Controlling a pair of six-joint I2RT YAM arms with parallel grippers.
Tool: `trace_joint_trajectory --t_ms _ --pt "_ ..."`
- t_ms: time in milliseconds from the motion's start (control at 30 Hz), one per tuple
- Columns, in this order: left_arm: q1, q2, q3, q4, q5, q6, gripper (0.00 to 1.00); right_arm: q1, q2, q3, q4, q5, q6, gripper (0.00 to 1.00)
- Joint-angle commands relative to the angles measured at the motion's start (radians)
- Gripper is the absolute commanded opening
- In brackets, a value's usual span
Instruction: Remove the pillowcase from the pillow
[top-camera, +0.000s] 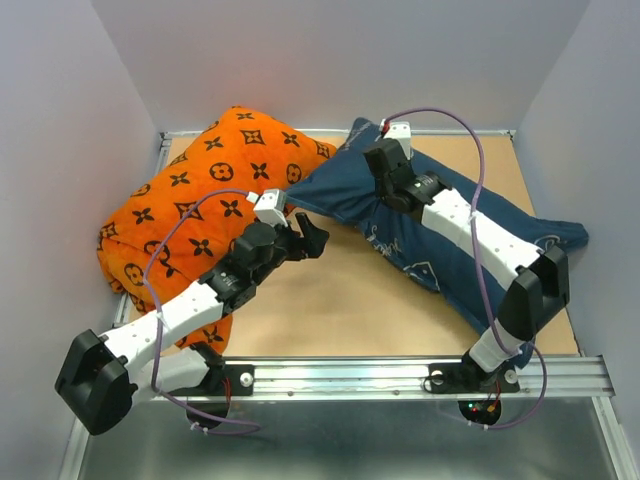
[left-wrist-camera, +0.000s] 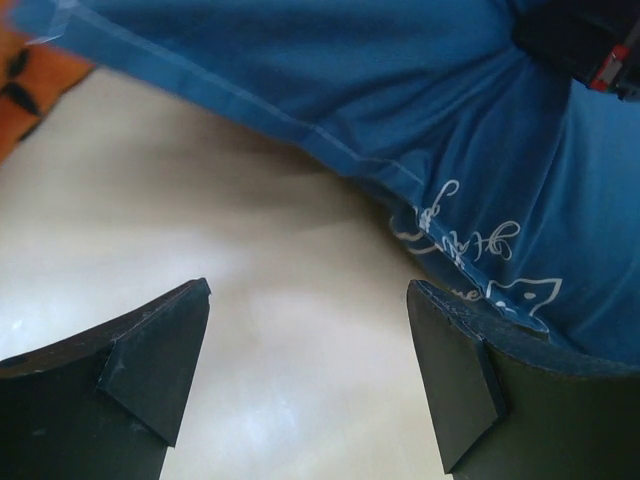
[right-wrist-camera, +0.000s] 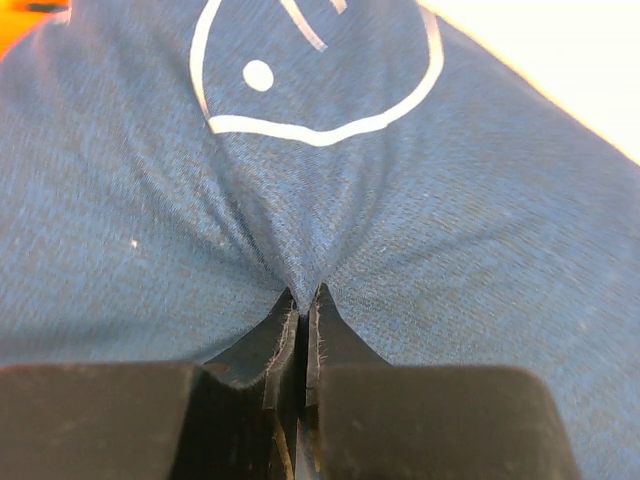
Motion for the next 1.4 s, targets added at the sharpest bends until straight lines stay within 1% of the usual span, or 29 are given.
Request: trace_joint_trajectory --t_ms 0,133,233,267,367,400,433,467,500,533,567,633,667,700,733,767,800,867,900,933,1033,1067,1100,1167,1200,1233,1267,1333,1367 --pt "-0.043 -0.001 -0.046 0.338 0.048 0.025 0.92 0.059 -0.096 0.153 -0.018 -0.101 0.035 0.01" --pt "-0.084 0.051 -0.067 0.467 0.042 0.028 0.93 0.087 -0.112 0.196 -0.049 -0.128 0.052 0.01" --pt "-0.11 0.129 -0.046 0.497 0.023 0.016 0.93 0.095 -0.105 0.227 -0.061 -0.149 0.062 0.01" --pt "-0.118 0.146 -0.04 0.5 -0.009 0.007 0.93 0.096 -0.104 0.233 -0.063 -0.161 0.064 0.01" --pt "-0.141 0.18 -0.049 0.569 -0.04 -0.024 0.92 0.106 -0.099 0.254 -0.068 -0.201 0.072 0.0" --pt "-0.147 0.189 -0.046 0.579 -0.043 -0.03 0.89 0.112 -0.099 0.26 -0.068 -0.21 0.076 0.01" --pt "-0.164 0.206 -0.029 0.58 -0.047 -0.018 0.81 0.115 -0.096 0.27 -0.068 -0.229 0.076 0.01" --pt "-0.181 0.211 -0.017 0.567 -0.078 -0.011 0.66 0.116 -0.095 0.273 -0.069 -0.234 0.073 0.01" --pt "-0.201 0.208 -0.003 0.543 -0.108 -0.003 0.36 0.118 -0.093 0.277 -0.069 -0.235 0.064 0.01" --pt "-0.222 0.199 0.009 0.493 -0.148 0.008 0.11 0.118 -0.093 0.28 -0.071 -0.232 0.061 0.01" --pt "-0.268 0.191 0.034 0.465 -0.231 0.02 0.0 0.118 -0.092 0.28 -0.075 -0.215 0.056 0.01" --pt "-0.31 0.157 0.058 0.4 -0.285 0.037 0.0 0.118 -0.096 0.276 -0.075 -0.204 0.047 0.01" --pt "-0.331 0.143 0.092 0.37 -0.311 0.04 0.0 0.118 -0.099 0.276 -0.075 -0.198 0.044 0.03" --pt "-0.38 0.113 0.112 0.31 -0.358 0.048 0.0 0.118 -0.096 0.279 -0.074 -0.188 0.035 0.06" --pt "-0.406 0.097 0.153 0.282 -0.381 0.049 0.0 0.118 -0.096 0.285 -0.074 -0.183 0.029 0.11" --pt "-0.435 0.082 0.175 0.252 -0.436 0.046 0.0 0.118 -0.093 0.291 -0.075 -0.168 0.023 0.12" --pt "-0.5 0.056 0.196 0.23 -0.458 0.049 0.0 0.118 -0.089 0.3 -0.075 -0.157 0.004 0.12" --pt "-0.56 0.039 0.267 0.166 -0.515 0.056 0.0 0.118 -0.079 0.326 -0.08 -0.128 -0.014 0.1" --pt "-0.583 0.036 0.294 0.14 -0.568 0.054 0.0 0.118 -0.069 0.357 -0.081 -0.123 -0.029 0.1" --pt "-0.615 0.036 0.322 0.097 -0.584 0.062 0.0 0.118 -0.049 0.38 -0.086 -0.123 -0.036 0.09" --pt "-0.67 0.039 0.419 0.051 -0.661 0.094 0.0 0.119 0.017 0.467 -0.095 -0.14 -0.062 0.09" --pt "-0.672 0.044 0.475 0.031 -0.679 0.098 0.0 0.118 0.04 0.489 -0.095 -0.146 -0.072 0.09" --pt "-0.672 0.053 0.508 0.003 -0.731 0.094 0.0 0.118 0.066 0.519 -0.095 -0.151 -0.083 0.09" --pt "-0.62 0.1 0.613 -0.118 -0.799 0.086 0.0 0.118 0.163 0.599 -0.095 -0.169 -0.122 0.09" --pt "-0.579 0.117 0.647 -0.185 -0.8 0.012 0.0 0.115 0.2 0.625 -0.095 -0.201 -0.137 0.09" --pt "-0.53 0.142 0.67 -0.271 -0.767 -0.03 0.0 0.113 0.233 0.682 -0.094 -0.226 -0.145 0.1" --pt "-0.415 0.143 0.669 -0.275 -0.677 -0.068 0.0 0.11 0.299 0.708 -0.091 -0.297 -0.164 0.11" --pt "-0.329 0.142 0.649 -0.247 -0.611 -0.087 0.0 0.096 0.362 0.759 -0.065 -0.368 -0.175 0.12" --pt "-0.281 0.148 0.655 -0.246 -0.577 -0.087 0.0 0.093 0.435 0.817 -0.063 -0.417 -0.178 0.12"
